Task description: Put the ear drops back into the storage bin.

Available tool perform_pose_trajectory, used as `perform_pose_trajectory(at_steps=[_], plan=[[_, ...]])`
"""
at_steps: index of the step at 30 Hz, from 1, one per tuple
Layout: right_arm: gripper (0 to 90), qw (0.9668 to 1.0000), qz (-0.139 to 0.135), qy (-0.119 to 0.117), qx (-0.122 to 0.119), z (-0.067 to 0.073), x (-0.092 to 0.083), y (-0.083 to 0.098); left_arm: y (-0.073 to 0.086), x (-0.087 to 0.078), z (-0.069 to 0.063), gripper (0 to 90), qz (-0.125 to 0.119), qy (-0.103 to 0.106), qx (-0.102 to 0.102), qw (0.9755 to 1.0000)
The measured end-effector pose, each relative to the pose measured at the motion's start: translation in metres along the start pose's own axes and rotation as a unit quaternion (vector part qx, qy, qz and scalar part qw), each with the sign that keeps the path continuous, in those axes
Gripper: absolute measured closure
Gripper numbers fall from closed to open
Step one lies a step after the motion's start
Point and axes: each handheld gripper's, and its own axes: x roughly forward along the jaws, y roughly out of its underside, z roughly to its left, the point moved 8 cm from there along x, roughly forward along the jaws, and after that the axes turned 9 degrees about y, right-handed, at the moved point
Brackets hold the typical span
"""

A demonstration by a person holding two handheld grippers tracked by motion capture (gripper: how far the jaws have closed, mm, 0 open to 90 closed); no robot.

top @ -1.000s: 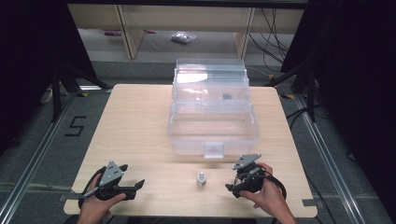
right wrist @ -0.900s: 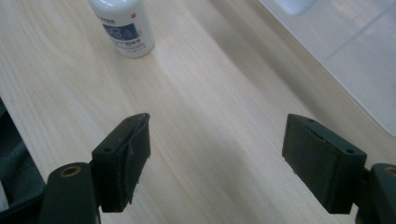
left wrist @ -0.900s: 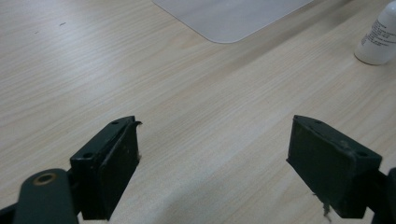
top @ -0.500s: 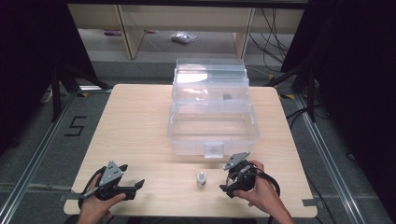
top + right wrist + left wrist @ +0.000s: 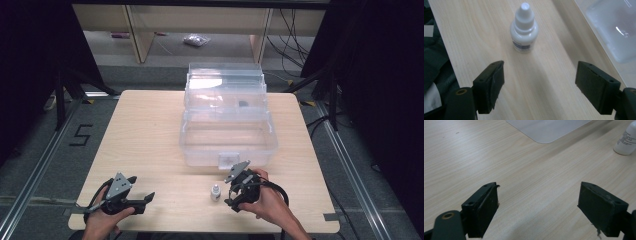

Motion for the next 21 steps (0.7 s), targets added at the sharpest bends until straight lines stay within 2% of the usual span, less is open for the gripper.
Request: perform_pose_trajectory(at_steps=[1,3,5,6,7,14,15,21], plan=[[24.3,1.0000,0.004,0.002,0.003,0.001,0.000,-0.001,0.000,0.000,0.000,15.9,0.000,0.000,0.000,1.0000],[24.3,0.9999,0.007,-0.002,-0.009,0.002,0.003,-0.005,0.000,0.000,0.000,15.9,-0.001,0.000,-0.001,1.0000],[24.3,0.9999,0.012,-0.003,-0.007,0.004,0.004,-0.007,0.000,0.000,0.000,15.9,-0.001,0.000,-0.002,1.0000],[24.3,0.9998,0.010,-0.005,-0.017,0.004,0.006,-0.009,0.000,0.000,0.000,15.9,-0.001,0.000,-0.002,1.0000],[24.4,0.9998,0.015,-0.005,-0.011,0.005,0.006,-0.010,0.000,0.000,0.000,15.9,-0.001,0.001,0.000,1.0000],[24.8,0.9995,0.018,-0.010,-0.025,0.006,0.012,-0.014,0.000,0.001,-0.001,15.9,-0.005,0.000,-0.005,1.0000],[25.1,0.9995,0.022,-0.010,-0.021,0.006,0.012,-0.014,0.000,0.001,-0.001,15.9,-0.005,0.000,-0.005,1.0000],[25.8,0.9989,0.029,-0.014,-0.033,0.009,0.017,-0.020,0.000,0.000,0.000,15.9,-0.001,0.001,-0.001,1.0000]])
